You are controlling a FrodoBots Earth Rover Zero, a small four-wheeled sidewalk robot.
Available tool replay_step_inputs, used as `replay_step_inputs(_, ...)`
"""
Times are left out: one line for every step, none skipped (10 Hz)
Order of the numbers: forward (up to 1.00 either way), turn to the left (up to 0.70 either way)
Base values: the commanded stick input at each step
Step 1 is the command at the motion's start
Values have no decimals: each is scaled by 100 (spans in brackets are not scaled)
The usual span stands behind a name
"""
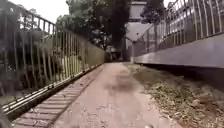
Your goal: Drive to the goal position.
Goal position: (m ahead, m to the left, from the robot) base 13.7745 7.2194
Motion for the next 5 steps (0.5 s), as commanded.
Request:
replay_step_inputs(100,0)
replay_step_inputs(100,0)
replay_step_inputs(100,0)
replay_step_inputs(100,0)
replay_step_inputs(100,0)
